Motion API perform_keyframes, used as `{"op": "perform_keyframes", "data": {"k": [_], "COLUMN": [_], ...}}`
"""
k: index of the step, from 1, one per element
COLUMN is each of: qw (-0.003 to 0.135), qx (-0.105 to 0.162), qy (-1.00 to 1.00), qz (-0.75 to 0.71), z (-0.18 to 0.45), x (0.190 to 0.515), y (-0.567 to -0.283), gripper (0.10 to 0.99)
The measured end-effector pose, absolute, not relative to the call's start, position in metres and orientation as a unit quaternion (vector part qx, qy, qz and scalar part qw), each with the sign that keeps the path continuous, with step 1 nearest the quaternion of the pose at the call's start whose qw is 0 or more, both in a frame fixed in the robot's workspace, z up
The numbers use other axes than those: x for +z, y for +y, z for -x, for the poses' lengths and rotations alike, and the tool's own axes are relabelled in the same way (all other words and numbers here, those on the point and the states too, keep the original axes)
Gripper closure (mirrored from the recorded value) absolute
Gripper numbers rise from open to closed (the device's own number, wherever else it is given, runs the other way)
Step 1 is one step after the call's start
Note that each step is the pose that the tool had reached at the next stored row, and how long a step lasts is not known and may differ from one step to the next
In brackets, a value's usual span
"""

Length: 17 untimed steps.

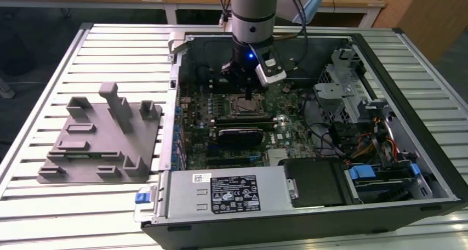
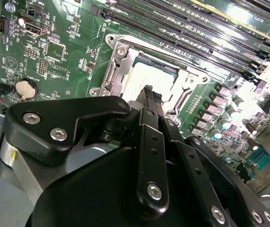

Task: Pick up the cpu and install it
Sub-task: 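Install the second cpu locking lever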

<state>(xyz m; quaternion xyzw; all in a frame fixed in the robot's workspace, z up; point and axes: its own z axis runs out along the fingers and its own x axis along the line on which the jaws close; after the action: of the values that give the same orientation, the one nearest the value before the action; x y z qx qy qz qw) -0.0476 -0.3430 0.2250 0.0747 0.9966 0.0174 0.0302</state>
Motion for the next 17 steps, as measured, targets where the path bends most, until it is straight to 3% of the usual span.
{"op": "perform_keyframes", "data": {"k": [17], "qw": [0.03], "qx": [0.017], "qy": [0.997], "qz": [-0.075], "z": [0.0476], "x": [0.2346], "y": [-0.343], "gripper": [0.98]}}
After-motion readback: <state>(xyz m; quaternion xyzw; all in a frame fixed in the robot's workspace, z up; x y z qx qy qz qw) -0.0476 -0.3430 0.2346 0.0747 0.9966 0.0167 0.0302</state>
